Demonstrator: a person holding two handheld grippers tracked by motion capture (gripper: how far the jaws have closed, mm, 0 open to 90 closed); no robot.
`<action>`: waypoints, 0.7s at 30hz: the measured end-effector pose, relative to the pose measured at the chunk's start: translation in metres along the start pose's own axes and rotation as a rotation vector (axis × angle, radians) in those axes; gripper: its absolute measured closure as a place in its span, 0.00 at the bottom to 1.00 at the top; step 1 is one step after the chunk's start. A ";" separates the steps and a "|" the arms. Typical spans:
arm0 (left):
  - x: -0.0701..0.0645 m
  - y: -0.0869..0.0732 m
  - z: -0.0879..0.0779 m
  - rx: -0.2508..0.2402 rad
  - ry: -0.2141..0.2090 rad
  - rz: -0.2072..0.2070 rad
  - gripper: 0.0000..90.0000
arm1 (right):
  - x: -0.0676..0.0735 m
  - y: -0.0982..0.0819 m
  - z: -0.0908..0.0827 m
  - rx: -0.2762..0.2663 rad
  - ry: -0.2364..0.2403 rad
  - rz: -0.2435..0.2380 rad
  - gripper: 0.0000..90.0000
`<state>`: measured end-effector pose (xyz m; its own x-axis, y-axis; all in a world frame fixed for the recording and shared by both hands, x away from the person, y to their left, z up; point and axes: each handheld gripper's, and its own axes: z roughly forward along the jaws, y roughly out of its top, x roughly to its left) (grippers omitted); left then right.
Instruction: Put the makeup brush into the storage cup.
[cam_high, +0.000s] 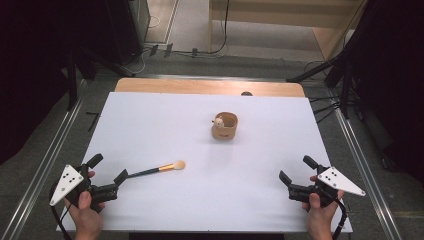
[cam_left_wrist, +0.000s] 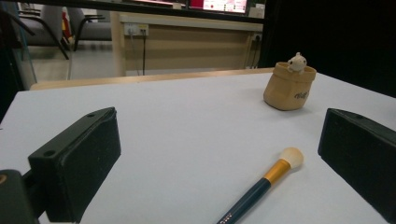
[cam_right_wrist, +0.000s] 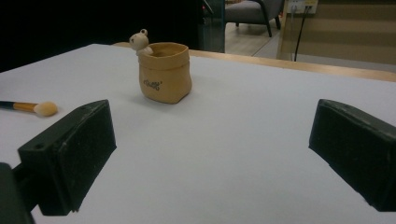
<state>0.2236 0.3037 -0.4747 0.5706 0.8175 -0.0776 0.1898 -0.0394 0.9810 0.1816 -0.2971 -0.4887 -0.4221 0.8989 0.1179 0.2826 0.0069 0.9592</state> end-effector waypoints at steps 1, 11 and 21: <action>-0.001 0.001 0.000 0.003 -0.010 -0.007 0.00 | 0.000 0.000 0.000 0.000 -0.001 -0.001 0.02; -0.006 0.013 0.015 0.049 -0.082 -0.015 0.05 | 0.003 0.003 -0.001 0.002 0.007 -0.002 0.04; -0.012 0.028 0.040 0.160 -0.173 0.007 0.09 | 0.006 0.004 0.003 0.020 0.021 -0.022 0.06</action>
<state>0.2546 0.2698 -0.4534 0.6984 0.7066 -0.1138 0.3019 -0.1466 0.9420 0.1827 -0.2906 -0.4851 -0.4460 0.8892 0.1024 0.2901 0.0354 0.9563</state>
